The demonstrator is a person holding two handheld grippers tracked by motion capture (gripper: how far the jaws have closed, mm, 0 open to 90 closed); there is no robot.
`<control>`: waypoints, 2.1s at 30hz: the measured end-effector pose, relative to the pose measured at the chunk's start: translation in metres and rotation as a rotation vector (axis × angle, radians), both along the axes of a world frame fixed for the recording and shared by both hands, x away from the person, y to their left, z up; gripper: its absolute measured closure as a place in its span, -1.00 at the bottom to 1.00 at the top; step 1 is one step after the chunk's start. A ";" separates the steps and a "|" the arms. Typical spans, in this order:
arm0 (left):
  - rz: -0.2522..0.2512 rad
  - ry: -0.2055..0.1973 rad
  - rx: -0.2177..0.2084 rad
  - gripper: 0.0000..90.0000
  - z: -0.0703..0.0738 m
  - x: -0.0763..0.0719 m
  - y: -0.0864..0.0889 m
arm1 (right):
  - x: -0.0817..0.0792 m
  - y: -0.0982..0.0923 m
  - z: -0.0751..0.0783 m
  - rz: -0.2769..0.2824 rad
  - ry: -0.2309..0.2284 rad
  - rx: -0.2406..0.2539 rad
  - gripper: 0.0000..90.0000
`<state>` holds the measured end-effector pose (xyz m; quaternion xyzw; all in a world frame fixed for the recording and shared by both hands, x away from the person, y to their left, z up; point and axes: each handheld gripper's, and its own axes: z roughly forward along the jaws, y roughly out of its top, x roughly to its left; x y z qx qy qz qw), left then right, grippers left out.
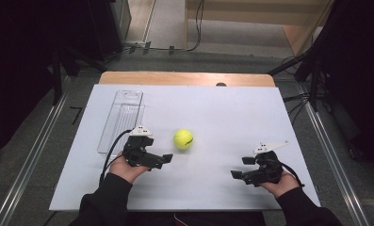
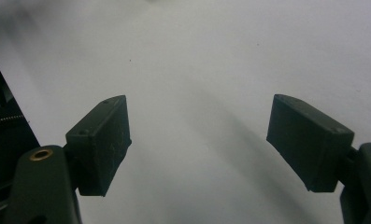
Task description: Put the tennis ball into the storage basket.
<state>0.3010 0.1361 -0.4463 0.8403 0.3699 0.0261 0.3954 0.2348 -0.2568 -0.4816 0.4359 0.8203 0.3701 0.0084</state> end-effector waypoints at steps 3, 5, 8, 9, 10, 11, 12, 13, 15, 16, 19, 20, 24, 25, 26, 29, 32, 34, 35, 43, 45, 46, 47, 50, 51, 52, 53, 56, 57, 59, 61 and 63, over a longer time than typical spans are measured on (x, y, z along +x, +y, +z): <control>-0.003 0.000 -0.005 -0.98 0.001 0.002 -0.002 | 0.000 0.000 0.000 0.002 -0.001 0.000 -0.57; -0.005 -0.002 -0.006 -0.98 0.002 0.003 -0.004 | 0.000 0.000 0.000 0.002 0.001 -0.001 -0.57; -0.002 -0.006 -0.006 -0.98 0.003 0.006 -0.007 | 0.000 0.000 0.000 0.002 0.001 -0.002 -0.57; -0.001 -0.005 -0.012 -0.98 0.004 0.007 -0.008 | 0.000 0.000 0.000 0.002 0.001 -0.002 -0.57; 0.004 -0.005 -0.017 -0.98 0.004 0.009 -0.009 | 0.000 0.000 0.000 0.002 0.001 -0.002 -0.57; 0.006 -0.004 -0.020 -0.98 0.004 0.009 -0.009 | 0.000 0.000 0.000 0.002 0.001 -0.003 -0.57; 0.005 -0.005 -0.019 -0.98 0.005 0.010 -0.010 | 0.000 0.000 0.000 0.003 0.001 -0.003 -0.57; 0.006 -0.004 -0.019 -0.98 0.005 0.011 -0.011 | 0.000 0.000 0.000 0.003 0.001 -0.003 -0.57; 0.004 -0.008 -0.016 -0.98 0.006 0.012 -0.012 | 0.000 0.000 0.000 0.005 0.001 -0.005 -0.57; 0.010 -0.010 -0.021 -0.98 0.006 0.013 -0.013 | 0.000 0.000 0.000 0.006 0.002 -0.005 -0.57; 0.012 -0.009 -0.018 -0.98 0.007 0.015 -0.015 | 0.000 0.001 0.000 0.006 0.002 -0.006 -0.57; 0.013 -0.012 -0.017 -0.98 0.008 0.016 -0.015 | 0.000 0.001 0.000 0.006 0.002 -0.007 -0.57; 0.017 -0.029 0.005 -0.98 0.010 0.020 -0.018 | 0.000 0.000 -0.001 0.007 0.001 -0.007 -0.57; 0.017 -0.030 0.006 -0.98 0.010 0.021 -0.019 | 0.000 0.000 -0.001 0.007 0.001 -0.007 -0.57; 0.020 -0.028 0.001 -0.98 0.011 0.022 -0.019 | 0.000 0.000 -0.001 0.007 0.001 -0.007 -0.57; 0.020 -0.024 -0.008 -0.98 0.012 0.026 -0.020 | 0.000 0.000 -0.001 0.007 0.002 -0.006 -0.57; 0.023 -0.023 -0.013 -0.98 0.013 0.030 -0.021 | 0.000 0.000 -0.001 0.007 0.003 -0.007 -0.57; 0.025 -0.018 -0.018 -0.98 0.014 0.032 -0.023 | 0.000 0.000 -0.001 0.007 0.004 -0.006 -0.57; 0.024 -0.018 -0.019 -0.98 0.014 0.033 -0.023 | 0.000 0.000 -0.001 0.007 0.004 -0.005 -0.57; 0.015 -0.023 -0.009 -0.98 0.016 0.042 -0.031 | 0.000 0.000 -0.001 0.008 0.004 -0.004 -0.57; 0.019 -0.023 -0.010 -0.98 0.016 0.043 -0.031 | 0.000 0.000 -0.001 0.008 0.004 -0.004 -0.57; 0.019 -0.021 -0.011 -0.98 0.016 0.043 -0.032 | 0.000 0.000 -0.001 0.009 0.004 -0.004 -0.57; 0.017 -0.022 -0.007 -0.98 0.016 0.044 -0.032 | 0.000 0.001 -0.001 0.009 0.005 -0.003 -0.57; 0.017 -0.024 -0.006 -0.98 0.017 0.047 -0.034 | 0.000 0.001 0.000 0.010 0.006 -0.004 -0.57; 0.014 -0.027 -0.005 -0.98 0.017 0.048 -0.034 | 0.000 0.001 -0.001 0.010 0.005 -0.003 -0.57; 0.016 -0.028 -0.002 -0.98 0.018 0.049 -0.035 | 0.000 0.001 -0.001 0.009 0.005 -0.003 -0.57; 0.015 -0.030 -0.003 -0.98 0.018 0.050 -0.036 | 0.000 0.001 -0.001 0.010 0.004 -0.004 -0.57; 0.016 -0.030 -0.003 -0.98 0.018 0.053 -0.038 | 0.000 0.001 -0.001 0.010 0.005 -0.003 -0.57; 0.018 -0.030 -0.001 -0.98 0.018 0.054 -0.039 | 0.000 0.001 -0.001 0.010 0.005 -0.003 -0.57; 0.015 -0.032 0.003 -0.98 0.018 0.056 -0.041 | 0.000 0.001 -0.001 0.010 0.006 -0.003 -0.57; 0.012 -0.033 0.010 -0.98 0.017 0.058 -0.043 | 0.000 0.001 -0.001 0.010 0.007 -0.003 -0.57; 0.017 -0.034 0.010 -0.98 0.016 0.060 -0.046 | 0.000 0.001 -0.001 0.010 0.007 -0.003 -0.57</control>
